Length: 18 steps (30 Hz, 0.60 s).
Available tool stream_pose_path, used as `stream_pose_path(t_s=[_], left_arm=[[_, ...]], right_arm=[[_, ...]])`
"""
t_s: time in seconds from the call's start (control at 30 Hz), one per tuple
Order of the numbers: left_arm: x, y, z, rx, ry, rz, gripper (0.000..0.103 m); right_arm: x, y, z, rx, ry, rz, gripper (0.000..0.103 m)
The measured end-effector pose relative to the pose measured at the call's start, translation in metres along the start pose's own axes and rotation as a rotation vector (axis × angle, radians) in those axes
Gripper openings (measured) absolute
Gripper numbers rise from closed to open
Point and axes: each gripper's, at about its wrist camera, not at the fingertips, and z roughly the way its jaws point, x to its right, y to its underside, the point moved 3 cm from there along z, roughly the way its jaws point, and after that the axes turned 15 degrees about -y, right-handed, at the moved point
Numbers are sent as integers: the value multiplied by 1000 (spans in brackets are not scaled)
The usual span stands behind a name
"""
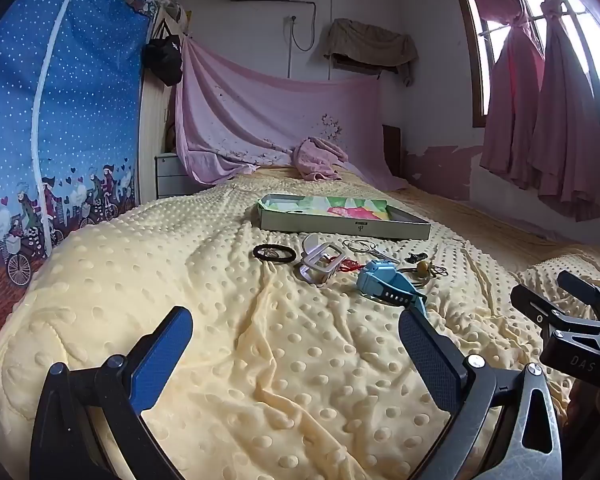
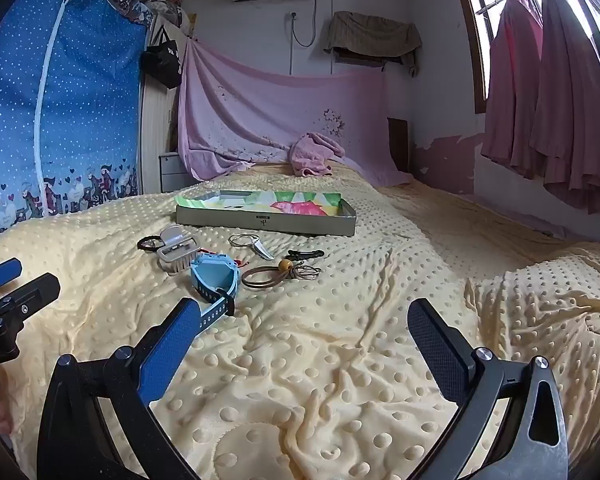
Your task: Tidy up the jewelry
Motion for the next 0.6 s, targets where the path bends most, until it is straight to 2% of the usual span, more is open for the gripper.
stream_pose_path(t_s=[0.3,0.6], left_arm=[[1,0,0,3,3,-1,103],[-2,-3,3,12,5,-10,103]], right_arm=[[0,-1,-1,5,-2,4,102],[0,-8,-7,45,-7,4,102]])
